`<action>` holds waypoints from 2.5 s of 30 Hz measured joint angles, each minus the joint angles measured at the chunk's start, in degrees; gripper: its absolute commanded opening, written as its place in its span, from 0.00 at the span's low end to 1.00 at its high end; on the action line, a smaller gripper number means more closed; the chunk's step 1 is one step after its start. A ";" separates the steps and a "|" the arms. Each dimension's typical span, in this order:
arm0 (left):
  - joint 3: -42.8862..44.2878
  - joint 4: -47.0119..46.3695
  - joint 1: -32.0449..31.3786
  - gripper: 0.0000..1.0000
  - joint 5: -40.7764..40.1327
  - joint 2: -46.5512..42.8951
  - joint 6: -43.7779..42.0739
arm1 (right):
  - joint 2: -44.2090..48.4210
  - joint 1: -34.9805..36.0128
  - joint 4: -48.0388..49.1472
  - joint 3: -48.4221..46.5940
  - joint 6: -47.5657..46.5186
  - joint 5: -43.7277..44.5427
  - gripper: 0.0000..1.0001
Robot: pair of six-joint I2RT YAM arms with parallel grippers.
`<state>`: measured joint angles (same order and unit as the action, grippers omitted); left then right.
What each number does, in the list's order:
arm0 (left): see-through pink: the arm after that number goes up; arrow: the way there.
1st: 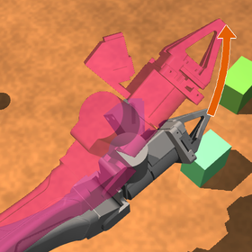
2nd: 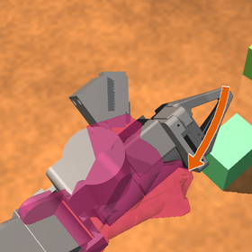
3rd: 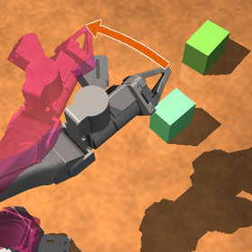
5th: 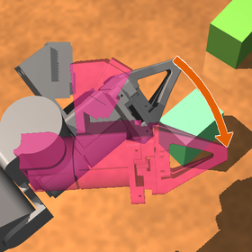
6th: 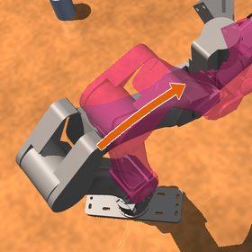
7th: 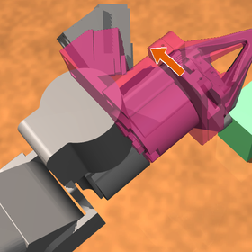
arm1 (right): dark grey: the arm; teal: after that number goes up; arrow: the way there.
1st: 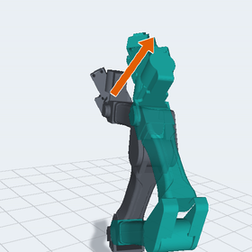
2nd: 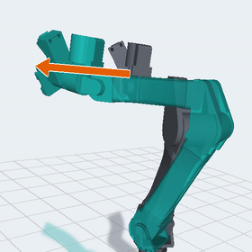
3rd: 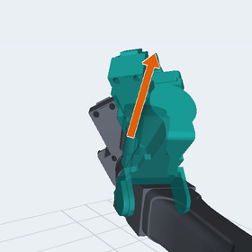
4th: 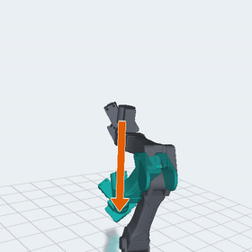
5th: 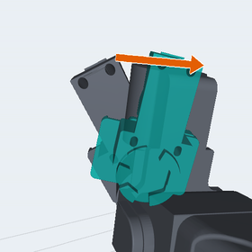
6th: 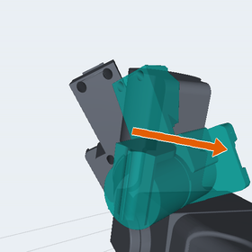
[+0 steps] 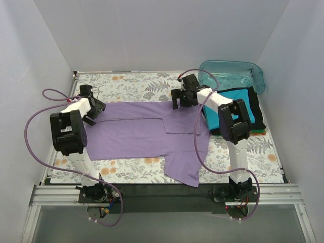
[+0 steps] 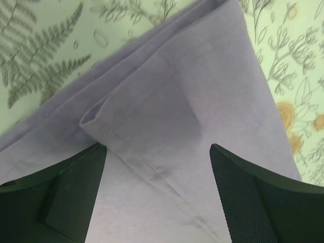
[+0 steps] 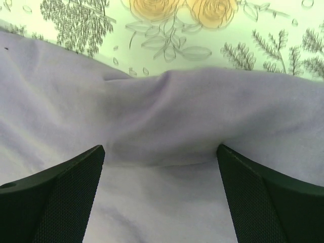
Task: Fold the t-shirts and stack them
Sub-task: Fold the tshirt
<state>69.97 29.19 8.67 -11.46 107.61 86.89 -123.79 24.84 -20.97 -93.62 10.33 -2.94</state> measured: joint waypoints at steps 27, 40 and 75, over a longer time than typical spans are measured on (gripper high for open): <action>16.41 11.80 2.69 0.84 1.86 5.29 0.92 | 3.67 -0.92 0.61 -2.14 -1.53 -0.42 0.98; -22.03 17.84 4.13 0.84 -2.54 -38.42 11.30 | 49.68 20.26 6.82 43.54 5.33 13.62 0.98; -26.34 4.63 12.15 0.00 0.59 -23.06 14.45 | 52.00 43.95 4.59 59.21 10.01 18.29 0.98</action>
<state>43.64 33.82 20.82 -10.87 84.55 101.34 -71.79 68.79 -16.38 -34.41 20.34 15.35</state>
